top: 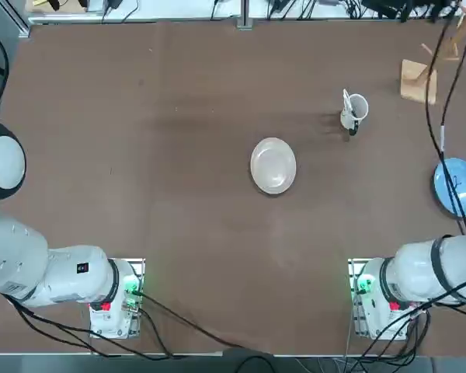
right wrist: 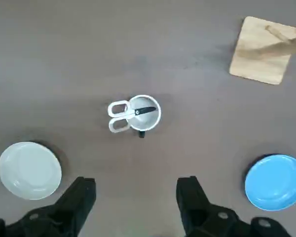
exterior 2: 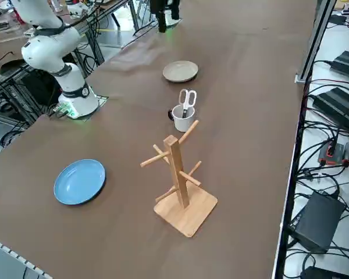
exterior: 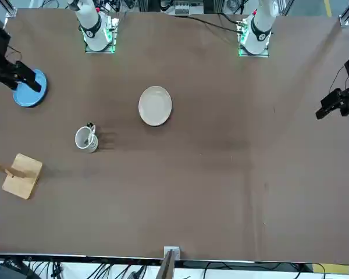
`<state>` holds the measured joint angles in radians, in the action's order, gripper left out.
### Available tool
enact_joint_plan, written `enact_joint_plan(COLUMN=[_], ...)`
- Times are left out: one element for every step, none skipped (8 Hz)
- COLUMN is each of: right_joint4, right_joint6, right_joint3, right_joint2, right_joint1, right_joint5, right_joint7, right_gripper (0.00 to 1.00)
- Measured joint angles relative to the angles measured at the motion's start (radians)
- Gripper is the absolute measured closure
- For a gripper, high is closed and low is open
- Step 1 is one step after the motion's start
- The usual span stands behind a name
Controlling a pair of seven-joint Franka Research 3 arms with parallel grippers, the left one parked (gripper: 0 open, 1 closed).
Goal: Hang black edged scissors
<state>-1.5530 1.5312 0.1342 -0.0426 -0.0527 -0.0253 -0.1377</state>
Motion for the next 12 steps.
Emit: enact_joint_plan(right_joint4=[-0.029,-0.072,-0.125,-0.182,-0.233,-0.279,-0.324,-0.372,-0.416,-0.448,-0.464,-0.467], right_joint6=[0.043,0.095,0.152,0.208,0.26,0.312,0.366,0.423,0.474,0.508,0.523,0.531], right_joint3=[0.008,0.012,0.014,0.014,0.013,0.01,0.009,0.01,0.01,0.011,0.011,0.012], right_joint2=[-0.033,-0.064,-0.085,-0.095,-0.097,-0.096,-0.097,-0.098,-0.105,-0.121,-0.146,-0.175], right_joint1=[0.062,0.125,0.169,0.187,0.189,0.188,0.188,0.193,0.207,0.227,0.25,0.266], right_joint5=[-0.048,-0.102,-0.146,-0.168,-0.179,-0.184,-0.188,-0.2,-0.227,-0.266,-0.314,-0.363], right_joint7=[-0.065,-0.136,-0.188,-0.216,-0.242,-0.282,-0.324,-0.374,-0.438,-0.508,-0.572,-0.629], right_gripper=[0.0,0.0,0.0,0.0,0.0,0.0,0.0,0.0,0.0,0.0,0.0,0.0])
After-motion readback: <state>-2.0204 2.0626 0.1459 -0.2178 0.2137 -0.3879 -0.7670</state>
